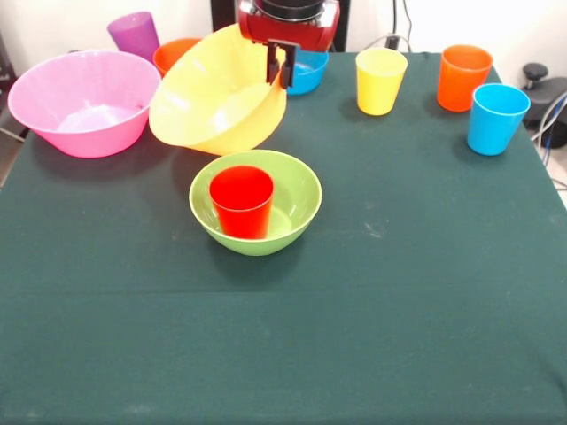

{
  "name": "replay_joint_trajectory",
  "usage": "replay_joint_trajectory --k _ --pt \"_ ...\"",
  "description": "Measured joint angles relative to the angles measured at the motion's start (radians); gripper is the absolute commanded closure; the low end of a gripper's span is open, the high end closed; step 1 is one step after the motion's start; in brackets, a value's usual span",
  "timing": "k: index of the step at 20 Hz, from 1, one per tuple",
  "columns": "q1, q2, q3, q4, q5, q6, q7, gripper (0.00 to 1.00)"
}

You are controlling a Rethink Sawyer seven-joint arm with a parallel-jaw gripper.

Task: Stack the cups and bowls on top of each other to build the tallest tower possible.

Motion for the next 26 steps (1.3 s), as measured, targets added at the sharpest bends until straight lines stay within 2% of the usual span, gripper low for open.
replay_joint_trajectory --k 10,26 --pt "0.022 -0.011 0.001 -0.060 0.019 0.094 0.000 1.00" --pt "0.059 -0.006 0.001 -0.156 0.027 0.164 0.000 1.00"
